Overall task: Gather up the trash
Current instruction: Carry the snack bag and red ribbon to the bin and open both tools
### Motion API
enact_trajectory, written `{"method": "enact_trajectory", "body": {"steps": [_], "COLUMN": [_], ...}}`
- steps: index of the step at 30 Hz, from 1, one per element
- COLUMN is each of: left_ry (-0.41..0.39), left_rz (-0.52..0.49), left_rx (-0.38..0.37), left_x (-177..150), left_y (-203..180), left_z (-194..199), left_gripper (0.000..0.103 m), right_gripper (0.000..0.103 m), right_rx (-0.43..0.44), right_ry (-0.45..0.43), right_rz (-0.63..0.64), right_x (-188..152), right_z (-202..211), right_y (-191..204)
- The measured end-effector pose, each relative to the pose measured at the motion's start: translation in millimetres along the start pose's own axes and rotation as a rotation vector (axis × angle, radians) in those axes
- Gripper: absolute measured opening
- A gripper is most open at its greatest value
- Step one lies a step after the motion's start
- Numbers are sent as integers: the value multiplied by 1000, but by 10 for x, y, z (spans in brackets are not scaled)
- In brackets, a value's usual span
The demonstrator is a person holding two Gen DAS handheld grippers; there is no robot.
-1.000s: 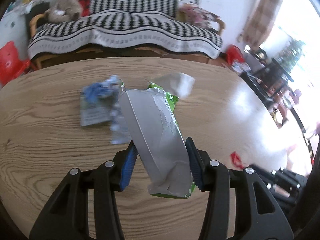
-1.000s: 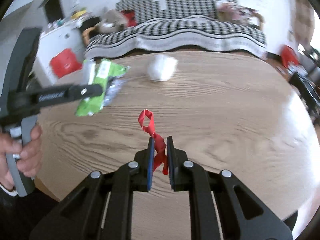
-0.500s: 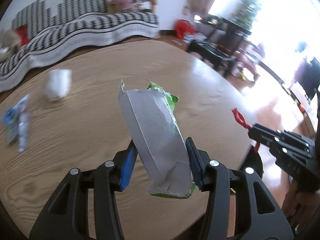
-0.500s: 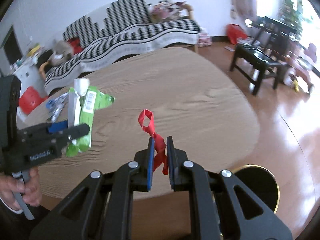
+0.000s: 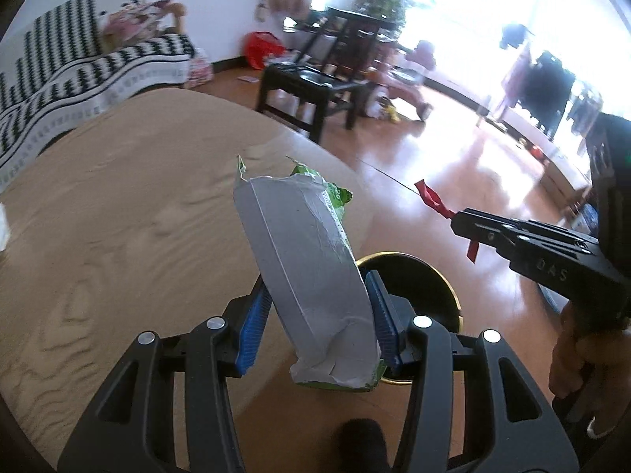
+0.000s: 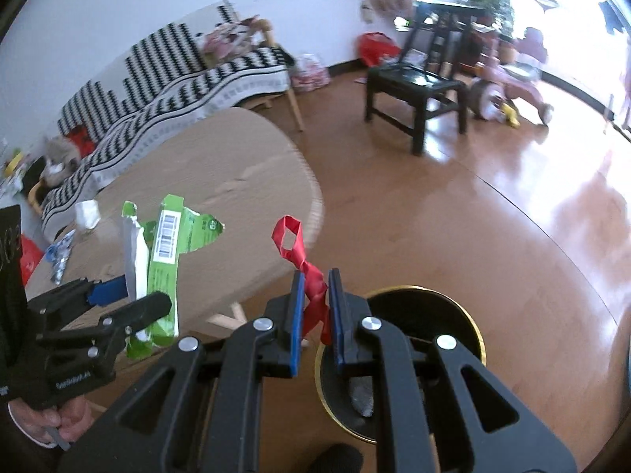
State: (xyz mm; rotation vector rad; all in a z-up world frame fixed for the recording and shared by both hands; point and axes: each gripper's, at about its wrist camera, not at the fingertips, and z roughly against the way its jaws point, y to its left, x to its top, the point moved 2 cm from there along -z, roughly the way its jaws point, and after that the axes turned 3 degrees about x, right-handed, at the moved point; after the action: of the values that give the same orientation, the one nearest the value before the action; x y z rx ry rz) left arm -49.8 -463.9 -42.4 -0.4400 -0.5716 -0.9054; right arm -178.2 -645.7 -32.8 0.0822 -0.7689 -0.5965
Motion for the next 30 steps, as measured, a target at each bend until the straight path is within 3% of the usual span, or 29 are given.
{"method": "enact_trajectory", "body": {"steps": [11,30], "left_ry": [88,124], "left_rz": [-103,-120], "left_rx": [-68,-89], "left_x": [-118,-120], "left_y": [-605,-747], "left_z": [-489,-696], "left_gripper": [48,48], "right_gripper": [13,13], "right_rx": [-94,-98], "right_ry": [75,81], "right_rz": [-159,-164], "right_x": [-290,-285], "right_z": [-12,-15], "right_y": [-744,-739]}}
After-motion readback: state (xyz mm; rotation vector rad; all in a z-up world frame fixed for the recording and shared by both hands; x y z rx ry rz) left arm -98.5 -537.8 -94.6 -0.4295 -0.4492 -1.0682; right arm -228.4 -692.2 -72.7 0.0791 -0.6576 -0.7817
